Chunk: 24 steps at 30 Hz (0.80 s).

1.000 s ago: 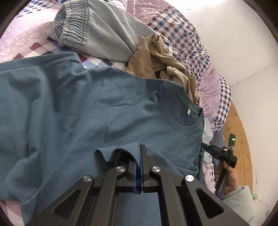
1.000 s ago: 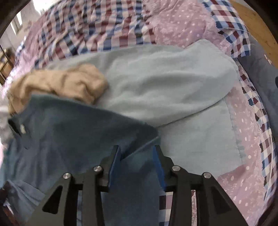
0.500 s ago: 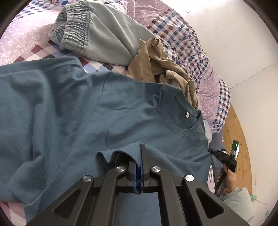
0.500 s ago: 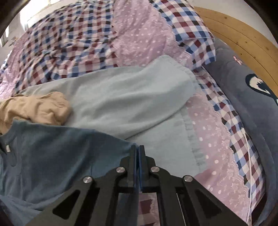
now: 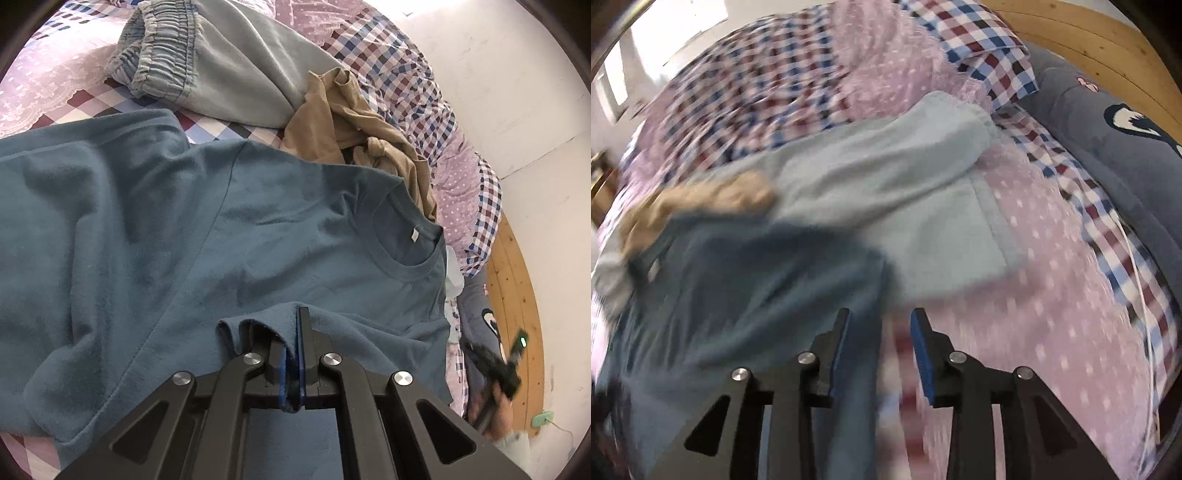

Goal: Fold clothes

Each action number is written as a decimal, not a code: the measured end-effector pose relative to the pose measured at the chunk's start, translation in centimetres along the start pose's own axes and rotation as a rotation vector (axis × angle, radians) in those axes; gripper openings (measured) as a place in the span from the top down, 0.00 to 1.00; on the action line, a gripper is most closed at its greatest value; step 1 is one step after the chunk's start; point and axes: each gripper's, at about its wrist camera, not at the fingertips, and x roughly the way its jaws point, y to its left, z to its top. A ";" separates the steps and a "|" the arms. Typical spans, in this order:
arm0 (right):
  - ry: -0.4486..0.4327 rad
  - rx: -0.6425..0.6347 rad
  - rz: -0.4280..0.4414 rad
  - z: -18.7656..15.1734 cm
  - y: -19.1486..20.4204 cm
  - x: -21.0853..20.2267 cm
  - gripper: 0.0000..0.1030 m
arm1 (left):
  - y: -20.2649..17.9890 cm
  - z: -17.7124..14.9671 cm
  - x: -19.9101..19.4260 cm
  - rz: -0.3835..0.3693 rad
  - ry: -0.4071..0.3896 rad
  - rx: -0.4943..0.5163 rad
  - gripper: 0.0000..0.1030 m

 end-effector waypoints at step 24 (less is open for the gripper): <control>0.088 -0.154 0.019 -11.7 -0.8 -3.0 1.00 | -0.2 -0.5 -0.4 -0.011 -0.066 0.007 0.99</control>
